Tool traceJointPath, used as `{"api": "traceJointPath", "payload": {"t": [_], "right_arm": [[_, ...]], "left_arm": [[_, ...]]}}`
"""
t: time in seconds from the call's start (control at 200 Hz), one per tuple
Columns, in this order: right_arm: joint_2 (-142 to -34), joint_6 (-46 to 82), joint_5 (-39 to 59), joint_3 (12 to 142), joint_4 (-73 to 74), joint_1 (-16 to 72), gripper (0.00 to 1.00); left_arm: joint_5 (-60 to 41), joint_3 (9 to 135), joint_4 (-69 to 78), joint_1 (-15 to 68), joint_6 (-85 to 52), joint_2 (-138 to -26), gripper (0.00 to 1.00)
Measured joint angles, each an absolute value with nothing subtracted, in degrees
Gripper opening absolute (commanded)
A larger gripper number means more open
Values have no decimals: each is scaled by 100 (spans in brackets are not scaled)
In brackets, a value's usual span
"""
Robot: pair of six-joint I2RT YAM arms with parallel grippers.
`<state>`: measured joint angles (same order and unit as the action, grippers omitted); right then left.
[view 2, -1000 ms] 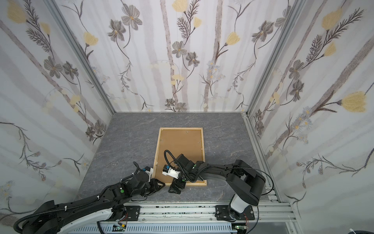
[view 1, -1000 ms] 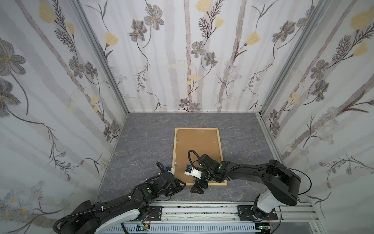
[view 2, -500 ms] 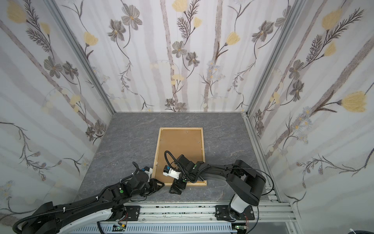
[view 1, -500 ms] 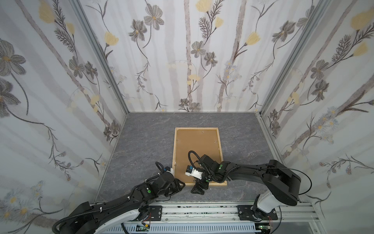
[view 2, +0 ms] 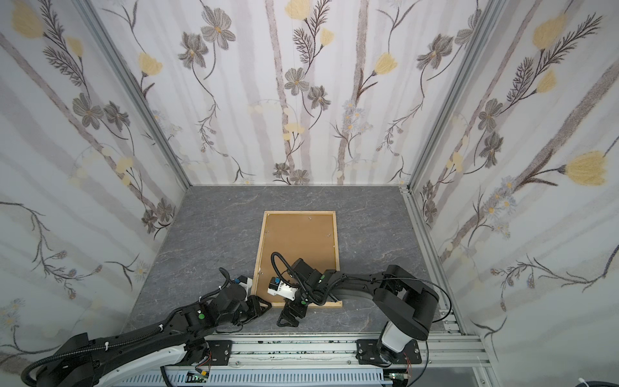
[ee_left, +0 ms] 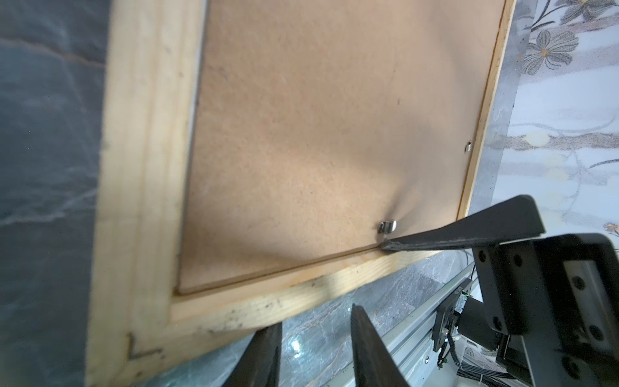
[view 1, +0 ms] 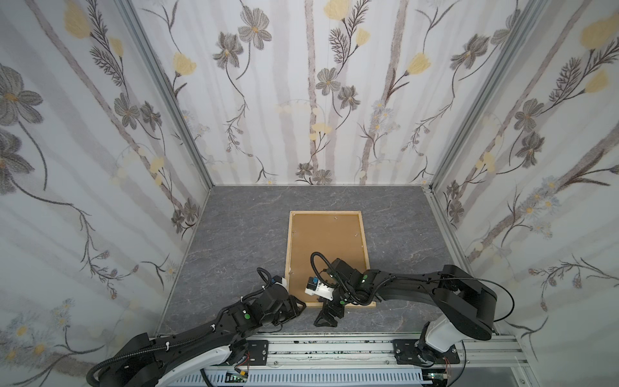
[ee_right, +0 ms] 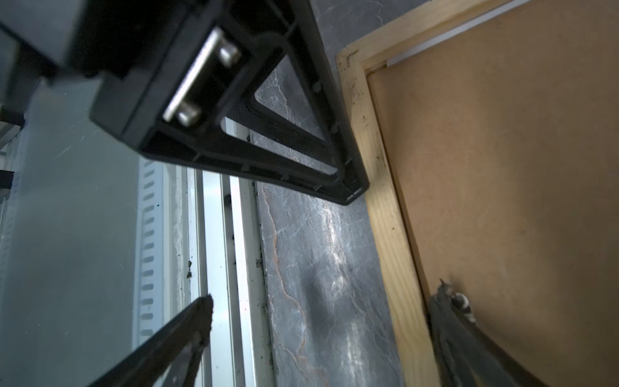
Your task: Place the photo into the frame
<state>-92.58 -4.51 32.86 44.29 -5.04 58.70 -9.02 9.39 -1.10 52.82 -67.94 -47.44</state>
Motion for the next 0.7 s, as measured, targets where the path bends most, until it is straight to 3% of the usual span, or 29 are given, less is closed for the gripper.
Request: {"api": "traceJointPath", "payload": {"t": [0.704], "right_arm": [[-9297,-449,2652,4591,-567,5662,100]], "left_arm": [[-880,921,-152,5282,-6818,-4644,35]]}}
